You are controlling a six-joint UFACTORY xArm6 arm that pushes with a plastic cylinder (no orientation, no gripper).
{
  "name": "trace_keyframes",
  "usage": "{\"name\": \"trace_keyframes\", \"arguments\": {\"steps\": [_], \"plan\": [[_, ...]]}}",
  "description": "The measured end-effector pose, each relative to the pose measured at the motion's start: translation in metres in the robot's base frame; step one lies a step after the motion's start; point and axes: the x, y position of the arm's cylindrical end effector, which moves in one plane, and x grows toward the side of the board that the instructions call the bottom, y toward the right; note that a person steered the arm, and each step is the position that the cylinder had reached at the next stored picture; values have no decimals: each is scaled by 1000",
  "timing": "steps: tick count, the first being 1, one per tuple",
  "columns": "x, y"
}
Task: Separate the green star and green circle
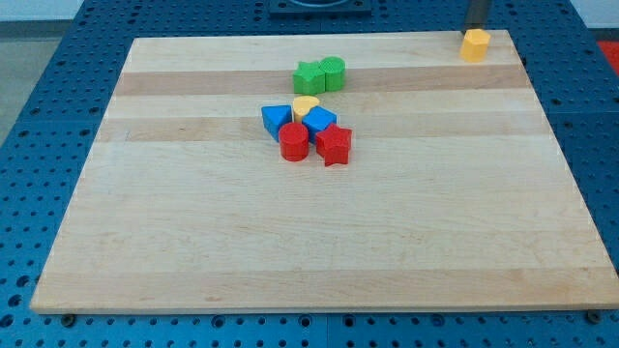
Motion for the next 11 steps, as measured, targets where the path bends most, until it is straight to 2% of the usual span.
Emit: {"name": "trace_keyframes", "arguments": {"steps": [3, 5, 7, 9, 10, 11], "plan": [[14, -2], [-5, -26], [15, -145], [48, -207], [49, -232], [66, -241]]}}
